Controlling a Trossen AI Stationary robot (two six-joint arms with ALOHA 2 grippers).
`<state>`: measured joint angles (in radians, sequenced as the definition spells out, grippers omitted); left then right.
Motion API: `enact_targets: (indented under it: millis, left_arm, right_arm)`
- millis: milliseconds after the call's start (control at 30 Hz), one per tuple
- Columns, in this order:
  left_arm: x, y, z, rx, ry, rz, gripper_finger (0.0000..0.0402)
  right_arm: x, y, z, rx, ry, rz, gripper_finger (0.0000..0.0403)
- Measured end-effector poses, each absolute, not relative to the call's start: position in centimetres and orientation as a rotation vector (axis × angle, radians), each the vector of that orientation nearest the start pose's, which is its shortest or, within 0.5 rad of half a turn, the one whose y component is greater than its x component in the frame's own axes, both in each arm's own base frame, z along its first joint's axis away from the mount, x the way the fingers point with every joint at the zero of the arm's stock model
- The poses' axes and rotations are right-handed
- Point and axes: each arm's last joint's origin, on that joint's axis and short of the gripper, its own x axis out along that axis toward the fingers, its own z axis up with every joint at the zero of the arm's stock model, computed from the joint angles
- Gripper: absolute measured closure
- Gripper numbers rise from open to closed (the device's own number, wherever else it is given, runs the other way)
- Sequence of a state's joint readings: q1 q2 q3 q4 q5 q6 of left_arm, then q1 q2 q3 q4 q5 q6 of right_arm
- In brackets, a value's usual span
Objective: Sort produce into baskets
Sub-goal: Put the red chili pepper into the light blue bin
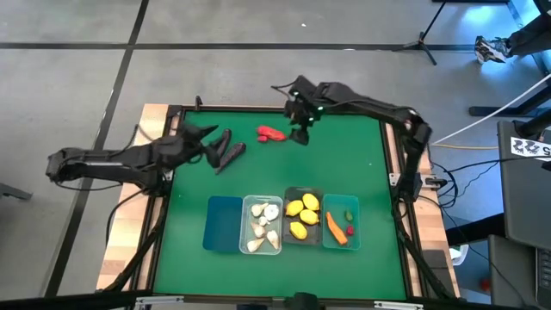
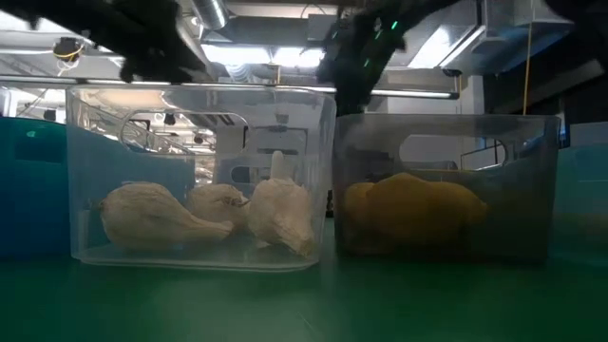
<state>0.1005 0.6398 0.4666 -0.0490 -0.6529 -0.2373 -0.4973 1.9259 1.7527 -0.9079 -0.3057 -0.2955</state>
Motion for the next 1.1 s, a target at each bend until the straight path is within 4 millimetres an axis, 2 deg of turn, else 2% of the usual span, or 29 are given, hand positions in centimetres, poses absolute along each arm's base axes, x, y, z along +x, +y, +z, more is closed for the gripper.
enact_targets:
  millis: [167,400,533,700,833,967,1100]
  left_arm:
    - [17.5,6.8,25.6,-0.199,0.248,0.864,0.0164]
    - [21.1,13.3,24.7,-0.441,0.372,0.741,0.0164]
    - [23.3,16.1,23.9,-0.371,0.484,0.600,0.0164]
    - [26.3,18.6,23.2,-0.283,0.574,0.474,0.0164]
    - [27.9,19.9,22.3,-0.287,0.712,0.437,0.0164]
    - [29.0,20.7,21.1,-0.320,0.858,0.399,0.0164]
    - [30.0,21.4,20.1,-0.342,0.932,0.387,0.0164]
  right_arm:
    - [32.2,-16.5,33.9,0.148,0.973,-0.043,0.0111]
    - [26.9,-13.6,40.2,0.166,0.835,-0.097,0.0111]
    - [24.3,-12.2,42.5,0.142,0.767,-0.108,0.0111]
    - [22.1,-11.0,44.0,0.147,0.725,-0.127,0.0111]
    - [21.0,-10.4,44.4,0.172,0.732,-0.136,0.0111]
    - [20.5,-10.1,44.3,0.188,0.759,-0.131,0.0111]
    - [20.4,-10.1,44.1,0.201,0.786,-0.126,0.0111]
